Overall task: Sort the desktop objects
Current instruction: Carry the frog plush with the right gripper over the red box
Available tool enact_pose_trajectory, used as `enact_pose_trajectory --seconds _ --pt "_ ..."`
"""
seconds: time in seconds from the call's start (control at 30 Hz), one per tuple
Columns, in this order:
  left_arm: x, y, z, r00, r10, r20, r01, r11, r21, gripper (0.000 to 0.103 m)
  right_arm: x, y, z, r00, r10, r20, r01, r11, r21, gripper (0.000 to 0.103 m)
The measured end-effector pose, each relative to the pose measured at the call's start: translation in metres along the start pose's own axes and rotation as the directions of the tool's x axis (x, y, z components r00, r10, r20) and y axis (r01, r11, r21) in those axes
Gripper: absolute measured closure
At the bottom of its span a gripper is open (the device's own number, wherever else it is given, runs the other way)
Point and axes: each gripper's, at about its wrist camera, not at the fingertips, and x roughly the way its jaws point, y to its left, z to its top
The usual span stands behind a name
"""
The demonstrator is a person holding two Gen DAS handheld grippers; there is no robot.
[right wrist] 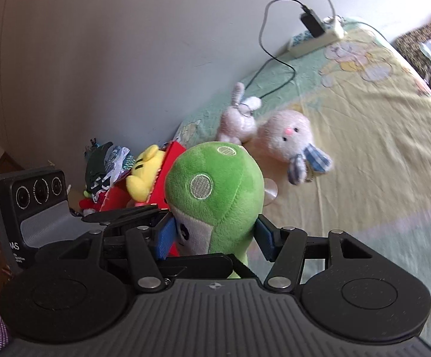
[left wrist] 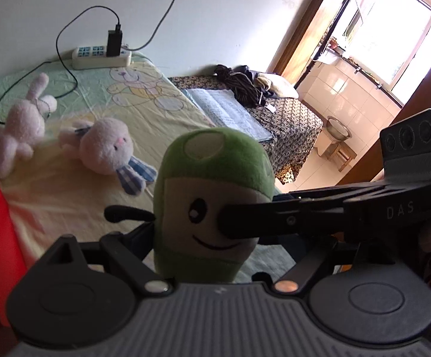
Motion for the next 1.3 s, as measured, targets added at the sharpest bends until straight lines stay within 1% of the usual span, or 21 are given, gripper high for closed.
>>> enact_pose_trajectory --seconds 0.13,0.27,0.43,0.63,0.73,0.8,0.87,0.93,1.0,1.1,1.23,1.3 --pt "-0.051 0.018 -0.004 0.996 0.046 0.082 -0.047 0.999 0.017 0.016 0.016 0.044 0.002 0.999 0.043 0.024 -0.041 0.997 -0.065 0.044" --pt "-0.104 0.044 -0.010 0.984 0.090 0.154 -0.092 0.996 0.007 0.016 0.041 0.087 0.006 0.995 0.099 0.032 -0.095 0.990 -0.105 0.043" --pt "-0.164 0.081 -0.020 0.961 0.157 0.227 -0.156 0.988 -0.023 0.016 0.083 0.137 0.007 0.986 0.163 0.037 -0.156 0.977 -0.143 0.043" --pt "-0.209 0.125 -0.034 0.931 0.255 0.260 -0.246 0.967 -0.068 0.016 0.137 0.181 0.003 0.981 0.194 0.029 -0.186 0.968 -0.171 0.043" --pt "-0.222 0.148 -0.039 0.920 0.296 0.257 -0.276 0.955 -0.113 0.016 0.168 0.190 0.005 0.980 0.200 0.022 -0.195 0.972 -0.127 0.043" --pt "-0.226 0.162 -0.042 0.909 0.337 0.246 -0.312 0.940 -0.136 0.016 0.186 0.192 0.007 0.978 0.211 0.003 -0.210 0.974 -0.090 0.044" --pt "-0.226 0.172 -0.045 0.898 0.377 0.228 -0.352 0.925 -0.143 0.015 0.206 0.196 0.008 0.982 0.188 -0.021 -0.189 0.980 -0.067 0.044" --pt "-0.225 0.184 -0.049 0.892 0.402 0.206 -0.376 0.914 -0.153 0.015 0.226 0.198 0.011 0.985 0.166 -0.052 -0.168 0.984 -0.056 0.044" --pt "-0.222 0.194 -0.053 0.882 0.436 0.178 -0.412 0.898 -0.158 0.015 0.243 0.199 0.008 0.984 0.154 -0.084 -0.157 0.987 -0.029 0.044" --pt "-0.219 0.205 -0.058 0.873 0.463 0.150 -0.442 0.884 -0.155 0.015 0.264 0.196 0.006 0.980 0.144 -0.135 -0.144 0.990 0.005 0.044" --pt "-0.218 0.214 -0.063 0.862 0.488 0.139 -0.473 0.872 -0.130 0.015 0.282 0.198 0.002 0.980 0.093 -0.173 -0.096 0.995 -0.008 0.044" --pt "-0.215 0.216 -0.064 0.864 0.485 0.134 -0.471 0.874 -0.119 0.015 0.292 0.194 0.003 0.975 0.095 -0.203 -0.096 0.995 0.004 0.044"
